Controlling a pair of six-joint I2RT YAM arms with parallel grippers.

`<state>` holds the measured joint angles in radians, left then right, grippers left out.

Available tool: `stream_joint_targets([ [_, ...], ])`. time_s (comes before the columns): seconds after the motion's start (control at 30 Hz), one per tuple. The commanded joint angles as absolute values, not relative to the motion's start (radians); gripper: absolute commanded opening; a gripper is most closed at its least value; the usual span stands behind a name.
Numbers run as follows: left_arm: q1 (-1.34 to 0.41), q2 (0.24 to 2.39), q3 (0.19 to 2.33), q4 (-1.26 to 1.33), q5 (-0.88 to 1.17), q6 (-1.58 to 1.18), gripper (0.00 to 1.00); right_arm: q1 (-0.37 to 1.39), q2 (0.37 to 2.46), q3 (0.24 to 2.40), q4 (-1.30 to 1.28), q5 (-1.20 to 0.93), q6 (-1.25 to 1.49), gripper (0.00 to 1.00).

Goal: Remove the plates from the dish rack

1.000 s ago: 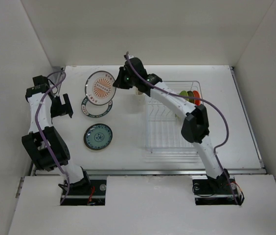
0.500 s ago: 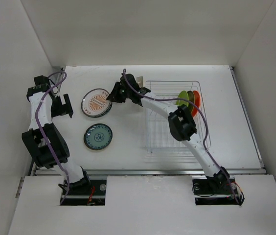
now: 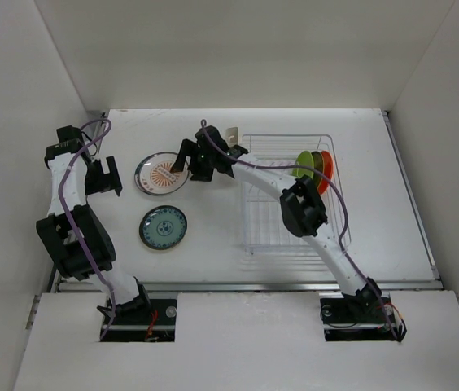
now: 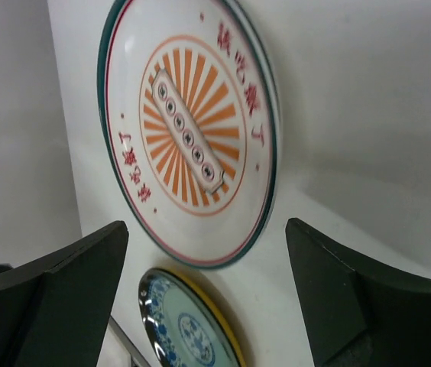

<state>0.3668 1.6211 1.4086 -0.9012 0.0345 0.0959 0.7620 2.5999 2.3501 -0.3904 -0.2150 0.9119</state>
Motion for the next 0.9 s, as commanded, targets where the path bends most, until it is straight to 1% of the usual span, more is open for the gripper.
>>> stream_joint_targets([
  [0.0, 0.368, 1.605, 1.417, -0.917, 0.061, 0.104, 1.00, 0.798, 2.474, 2.375, -0.495, -0.151, 0.874, 0.90],
  [0.07, 0.368, 1.605, 1.427, -0.927, 0.061, 0.114, 1.00, 0.808, 2.461, 2.375, -0.541, -0.137, 0.844, 0.90],
  [0.23, 0.368, 1.582, 1.427, -0.945, 0.080, 0.123, 1.00, 0.833, 2.450, 2.384, -0.499, -0.127, 0.810, 0.91],
  [0.3, 0.368, 1.571, 1.427, -0.956, 0.080, 0.132, 1.00, 0.833, 2.496, 2.419, -0.489, -0.127, 0.810, 0.91],
  [0.37, 0.368, 1.571, 1.427, -0.966, 0.080, 0.132, 1.00, 0.833, 2.551, 2.486, -0.533, -0.114, 0.810, 0.91],
  [0.47, 0.368, 1.551, 1.427, -0.966, 0.071, 0.153, 1.00, 0.824, 2.560, 2.475, -0.558, -0.002, 0.819, 0.91],
  [0.53, 0.368, 1.551, 1.427, -0.966, 0.071, 0.153, 1.00, 0.824, 2.524, 2.442, -0.575, 0.072, 0.828, 0.90],
  [0.57, 0.368, 1.551, 1.427, -0.966, 0.071, 0.153, 1.00, 0.824, 2.496, 2.409, -0.575, 0.148, 0.828, 0.90],
  [0.67, 0.368, 1.551, 1.436, -0.966, 0.081, 0.153, 1.00, 0.824, 2.487, 2.398, -0.565, 0.236, 0.828, 0.90],
  [0.73, 0.368, 1.560, 1.436, -0.966, 0.081, 0.153, 1.00, 0.824, 2.520, 2.419, -0.539, 0.236, 0.812, 0.90],
  [0.87, 0.368, 1.580, 1.447, -0.976, 0.092, 0.144, 1.00, 0.824, 2.585, 2.419, -0.401, 0.124, 0.802, 0.90],
])
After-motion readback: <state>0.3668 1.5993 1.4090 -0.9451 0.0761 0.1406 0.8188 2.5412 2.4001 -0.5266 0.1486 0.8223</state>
